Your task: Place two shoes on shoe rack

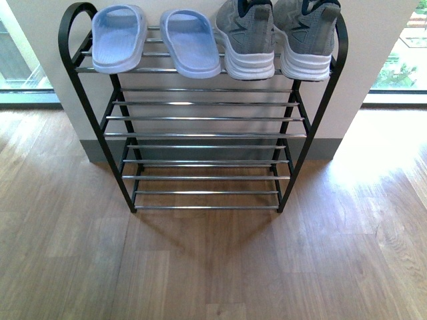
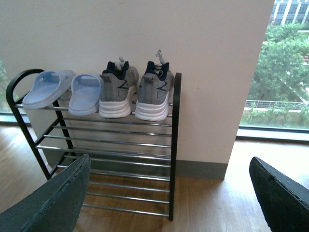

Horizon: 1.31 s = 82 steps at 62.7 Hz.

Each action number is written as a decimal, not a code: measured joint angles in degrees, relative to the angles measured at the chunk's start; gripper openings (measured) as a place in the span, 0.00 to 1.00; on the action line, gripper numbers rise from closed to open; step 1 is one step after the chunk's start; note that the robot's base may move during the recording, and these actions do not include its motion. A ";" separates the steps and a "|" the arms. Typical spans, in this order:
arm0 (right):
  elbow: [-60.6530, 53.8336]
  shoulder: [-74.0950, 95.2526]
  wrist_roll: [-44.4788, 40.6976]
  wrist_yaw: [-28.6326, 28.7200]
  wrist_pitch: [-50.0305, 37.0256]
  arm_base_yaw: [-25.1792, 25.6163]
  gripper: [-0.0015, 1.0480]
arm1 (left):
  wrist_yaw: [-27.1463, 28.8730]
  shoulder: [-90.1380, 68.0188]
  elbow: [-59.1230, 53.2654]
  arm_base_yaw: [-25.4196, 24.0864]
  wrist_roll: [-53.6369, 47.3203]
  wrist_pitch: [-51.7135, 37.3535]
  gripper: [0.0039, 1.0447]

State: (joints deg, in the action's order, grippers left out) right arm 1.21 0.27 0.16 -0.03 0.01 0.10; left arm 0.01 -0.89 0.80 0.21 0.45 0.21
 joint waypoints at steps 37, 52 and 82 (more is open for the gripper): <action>0.00 -0.02 -0.02 0.02 0.00 0.00 0.91 | 0.00 0.02 0.00 0.00 0.00 -0.04 0.91; 0.00 -0.02 0.00 0.00 0.00 0.00 0.91 | 0.00 0.02 0.00 0.00 0.00 -0.04 0.91; -0.02 -0.02 0.00 0.02 0.00 0.00 0.91 | 0.00 0.02 0.00 0.00 0.00 -0.04 0.91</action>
State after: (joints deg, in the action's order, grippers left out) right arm 1.19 0.25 0.16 -0.01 0.01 0.10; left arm 0.01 -0.86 0.80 0.21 0.45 0.16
